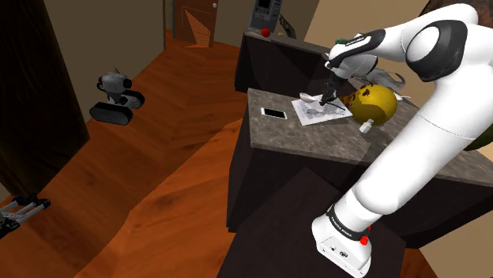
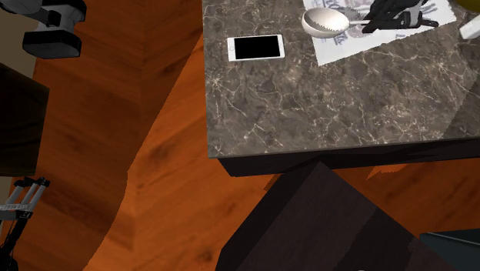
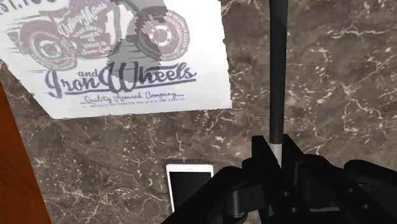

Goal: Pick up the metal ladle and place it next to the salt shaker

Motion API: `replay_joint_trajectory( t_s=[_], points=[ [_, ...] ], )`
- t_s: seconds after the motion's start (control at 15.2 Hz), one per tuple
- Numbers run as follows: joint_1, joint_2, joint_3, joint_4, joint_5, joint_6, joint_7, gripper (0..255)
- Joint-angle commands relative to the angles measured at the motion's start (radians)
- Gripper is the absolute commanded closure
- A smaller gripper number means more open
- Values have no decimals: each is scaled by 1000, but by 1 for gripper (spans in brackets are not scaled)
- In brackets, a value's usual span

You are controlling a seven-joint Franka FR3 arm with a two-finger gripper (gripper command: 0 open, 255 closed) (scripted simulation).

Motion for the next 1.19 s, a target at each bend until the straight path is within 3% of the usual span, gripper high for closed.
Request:
replay_joint_trajectory(
  t_s=[0.0,0.59,1.12],
  points=[
    [-27,-3,-23,-6,6,1,-55,255],
    [-158,65,-117,53,98,-32,-324,255],
    [-341,214,-149,190,250,-105,-587,255]
  ],
)
